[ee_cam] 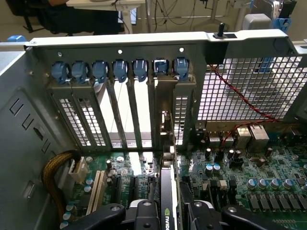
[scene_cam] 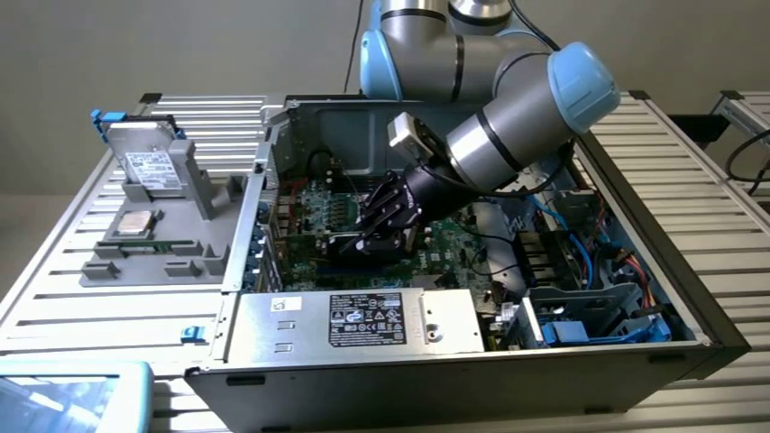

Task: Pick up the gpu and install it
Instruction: 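Insert the gpu into the slot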

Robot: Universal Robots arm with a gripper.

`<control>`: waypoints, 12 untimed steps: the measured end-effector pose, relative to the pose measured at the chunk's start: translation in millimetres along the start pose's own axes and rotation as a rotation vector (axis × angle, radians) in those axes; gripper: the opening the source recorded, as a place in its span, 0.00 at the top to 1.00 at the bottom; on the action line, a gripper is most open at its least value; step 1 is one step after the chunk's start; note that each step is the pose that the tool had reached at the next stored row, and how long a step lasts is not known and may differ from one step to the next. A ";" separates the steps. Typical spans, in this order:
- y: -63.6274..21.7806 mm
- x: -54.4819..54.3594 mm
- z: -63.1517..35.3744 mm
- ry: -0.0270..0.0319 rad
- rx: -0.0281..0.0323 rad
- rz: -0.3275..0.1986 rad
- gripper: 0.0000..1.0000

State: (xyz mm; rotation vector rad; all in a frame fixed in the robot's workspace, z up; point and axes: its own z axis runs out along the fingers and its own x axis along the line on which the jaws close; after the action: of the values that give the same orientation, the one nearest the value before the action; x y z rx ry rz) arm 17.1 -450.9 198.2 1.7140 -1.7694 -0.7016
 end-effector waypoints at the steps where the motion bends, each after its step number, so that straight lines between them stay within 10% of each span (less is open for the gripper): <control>1: 0.0 0.0 0.0 -0.0001 0.0000 0.000 0.72; 12: 0.3 0.9 0.1 0.0000 0.0000 0.000 0.72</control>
State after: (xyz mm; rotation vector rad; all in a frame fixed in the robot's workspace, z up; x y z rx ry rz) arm 16.9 -451.8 198.4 1.7139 -1.7695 -0.7016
